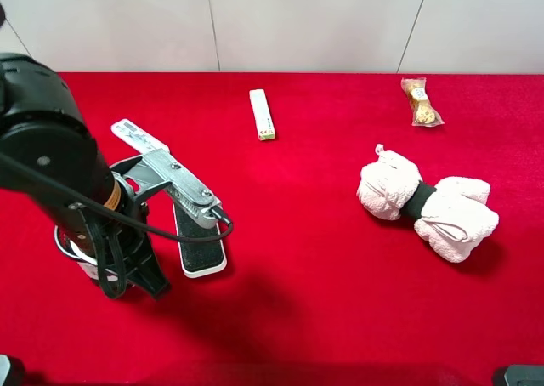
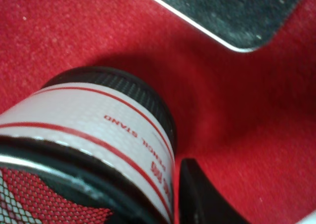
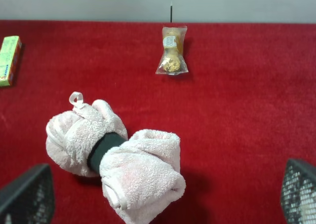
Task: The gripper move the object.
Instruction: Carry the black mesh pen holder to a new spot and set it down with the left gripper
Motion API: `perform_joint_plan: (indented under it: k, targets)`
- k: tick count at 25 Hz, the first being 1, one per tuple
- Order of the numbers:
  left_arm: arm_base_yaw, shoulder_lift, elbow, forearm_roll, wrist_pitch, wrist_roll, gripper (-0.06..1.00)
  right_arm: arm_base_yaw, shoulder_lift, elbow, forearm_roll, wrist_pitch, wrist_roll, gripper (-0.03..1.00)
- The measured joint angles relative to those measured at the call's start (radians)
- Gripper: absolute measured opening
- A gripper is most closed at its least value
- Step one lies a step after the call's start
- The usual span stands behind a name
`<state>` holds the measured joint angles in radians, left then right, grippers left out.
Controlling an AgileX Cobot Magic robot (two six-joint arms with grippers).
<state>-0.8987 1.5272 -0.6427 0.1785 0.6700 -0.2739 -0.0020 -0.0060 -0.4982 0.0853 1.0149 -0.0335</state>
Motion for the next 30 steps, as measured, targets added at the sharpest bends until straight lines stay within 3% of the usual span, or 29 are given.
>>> perform_joint_plan:
  k: [7, 21, 24, 30]
  targets:
    - [0.0, 0.001, 0.036, 0.07, -0.083, -0.072, 0.07, 0.0, 0.0, 0.0, 0.0, 0.0, 0.0, 0.69]
    - [0.0, 0.001, 0.053, 0.116, -0.105, -0.175, 0.08, 0.0, 0.0, 0.0, 0.0, -0.001, 0.0, 0.69]
    - [0.0, 0.001, 0.053, 0.134, -0.109, -0.176, 0.14, 0.0, 0.0, 0.0, 0.0, -0.001, 0.0, 0.69]
    - [0.0, 0.001, 0.053, 0.136, -0.114, -0.181, 0.36, 0.0, 0.0, 0.0, 0.0, -0.001, 0.0, 0.69]
